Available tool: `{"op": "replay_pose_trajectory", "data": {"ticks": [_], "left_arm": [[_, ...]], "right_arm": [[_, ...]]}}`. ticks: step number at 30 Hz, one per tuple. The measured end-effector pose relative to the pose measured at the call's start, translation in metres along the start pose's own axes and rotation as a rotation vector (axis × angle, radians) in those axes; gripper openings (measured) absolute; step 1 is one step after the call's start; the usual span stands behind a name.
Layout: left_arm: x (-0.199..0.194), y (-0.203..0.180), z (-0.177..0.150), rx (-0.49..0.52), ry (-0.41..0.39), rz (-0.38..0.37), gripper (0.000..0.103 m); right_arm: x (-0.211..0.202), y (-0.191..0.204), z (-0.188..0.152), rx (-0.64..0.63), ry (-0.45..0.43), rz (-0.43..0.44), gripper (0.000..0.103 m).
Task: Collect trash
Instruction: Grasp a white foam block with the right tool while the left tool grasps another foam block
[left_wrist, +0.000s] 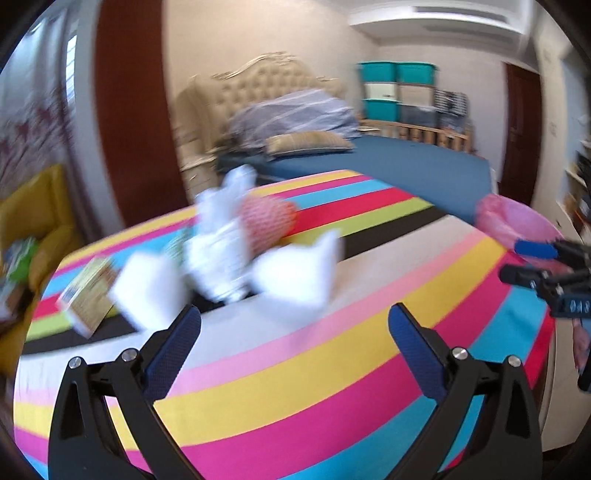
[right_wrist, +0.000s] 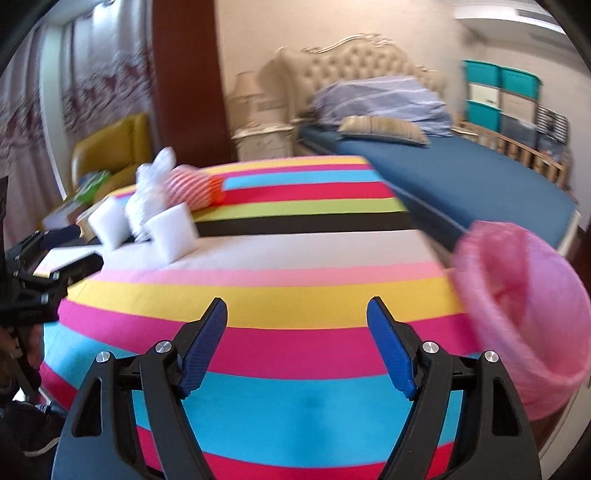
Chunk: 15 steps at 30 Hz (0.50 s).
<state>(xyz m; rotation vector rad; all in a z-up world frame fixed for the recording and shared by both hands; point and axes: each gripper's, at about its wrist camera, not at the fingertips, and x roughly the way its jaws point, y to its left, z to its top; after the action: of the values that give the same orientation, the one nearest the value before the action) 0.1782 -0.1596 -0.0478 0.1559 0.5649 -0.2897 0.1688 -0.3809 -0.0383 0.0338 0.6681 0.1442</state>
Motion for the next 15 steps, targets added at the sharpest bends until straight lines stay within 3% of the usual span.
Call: {"op": "replay_pose_trajectory", "data": {"ticks": [3,7,15], "left_arm": [[-0.005,0.045,-0.01,-0.1,0.02,0.06,0.098],[-0.011,0.084,-0.017,-0.155,0.042,0.125,0.098],[-0.009,0.12,-0.021,-0.196,0.089,0.172,0.098]], "right_arm": [[0.012,0.024,0.002,-0.031,0.026,0.032,0.074],[0.032,0.053,0.008,-0.057,0.062,0.069,0.077],[0.073,0.097,0.029,-0.162,0.116,0.108,0.081]]}}
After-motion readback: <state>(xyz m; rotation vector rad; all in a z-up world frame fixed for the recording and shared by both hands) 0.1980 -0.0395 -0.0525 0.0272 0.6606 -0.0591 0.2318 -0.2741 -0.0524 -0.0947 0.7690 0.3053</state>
